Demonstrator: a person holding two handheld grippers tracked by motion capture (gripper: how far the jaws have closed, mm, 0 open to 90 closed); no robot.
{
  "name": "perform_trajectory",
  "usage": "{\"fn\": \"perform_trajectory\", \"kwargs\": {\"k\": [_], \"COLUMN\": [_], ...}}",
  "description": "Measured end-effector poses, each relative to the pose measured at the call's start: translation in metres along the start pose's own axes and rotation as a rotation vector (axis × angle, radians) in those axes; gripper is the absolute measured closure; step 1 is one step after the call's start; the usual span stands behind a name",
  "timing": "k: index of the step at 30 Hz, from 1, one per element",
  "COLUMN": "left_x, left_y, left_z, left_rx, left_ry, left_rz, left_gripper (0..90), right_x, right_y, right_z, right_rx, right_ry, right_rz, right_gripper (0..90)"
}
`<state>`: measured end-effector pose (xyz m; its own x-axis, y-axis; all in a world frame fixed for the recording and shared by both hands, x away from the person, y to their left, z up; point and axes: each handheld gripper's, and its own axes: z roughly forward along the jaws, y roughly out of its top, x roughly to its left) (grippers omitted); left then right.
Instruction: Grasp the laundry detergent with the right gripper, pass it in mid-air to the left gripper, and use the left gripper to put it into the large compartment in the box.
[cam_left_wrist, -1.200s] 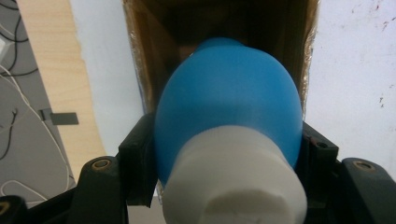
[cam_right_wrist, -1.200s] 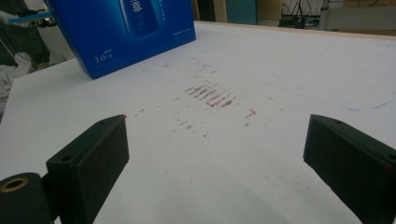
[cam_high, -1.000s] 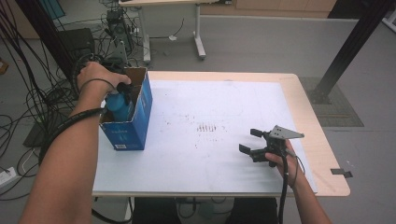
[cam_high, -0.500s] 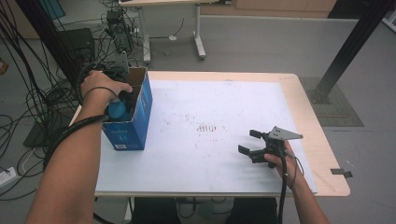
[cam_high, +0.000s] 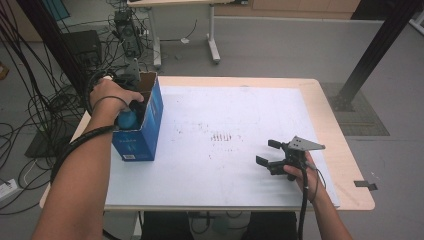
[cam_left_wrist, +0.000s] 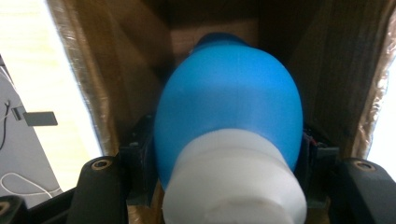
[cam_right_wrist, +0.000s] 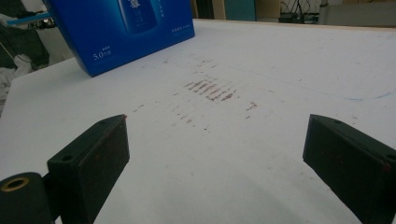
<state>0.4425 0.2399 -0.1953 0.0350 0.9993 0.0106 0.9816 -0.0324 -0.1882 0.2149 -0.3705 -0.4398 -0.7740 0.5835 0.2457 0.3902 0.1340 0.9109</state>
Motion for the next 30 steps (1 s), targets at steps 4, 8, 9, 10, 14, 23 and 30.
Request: {"fn": "perform_trajectory", "kwargs": {"k": [4,8,9,10,14,23,30], "left_x": [-0.0002,0.0005,0.001,0.0015,0.002,0.002,0.0022], "left_y": [0.001,0.0014,0.0013,0.0024,0.003,0.0034,0.0048], "left_z": [0.0,0.0004,0.0001,-0.0001,0.0,0.0003,0.0002], "left_rx": [0.003,0.001,-0.002,0.003,0.006,0.009,0.015], "left_ry": [0.0,-0.001,-0.003,-0.004,-0.004,-0.006,-0.006], "left_rz": [0.001,-0.001,-0.003,-0.003,-0.004,-0.006,-0.005], "left_gripper": [37.5,37.4,37.4,37.4,37.3,37.3,37.3], "right_x": [-0.0002,-0.0003,-0.0001,0.0001,-0.0003,-0.001,-0.0015], "right_y": [0.0002,0.0001,0.0003,0.0008,0.001,0.002,0.0015], "right_z": [0.0002,0.0004,0.0006,0.0008,0.0007,-0.0007,-0.0006], "right_rx": [0.005,0.002,0.003,0.005,0.006,0.007,0.007], "right_ry": [0.0,-0.001,-0.001,0.0,-0.001,-0.003,-0.003], "right_rz": [0.0,0.002,0.001,0.0,0.003,0.0,0.002], "right_gripper": [6.5,6.5,6.5,6.5,6.5,6.5,6.5]}}
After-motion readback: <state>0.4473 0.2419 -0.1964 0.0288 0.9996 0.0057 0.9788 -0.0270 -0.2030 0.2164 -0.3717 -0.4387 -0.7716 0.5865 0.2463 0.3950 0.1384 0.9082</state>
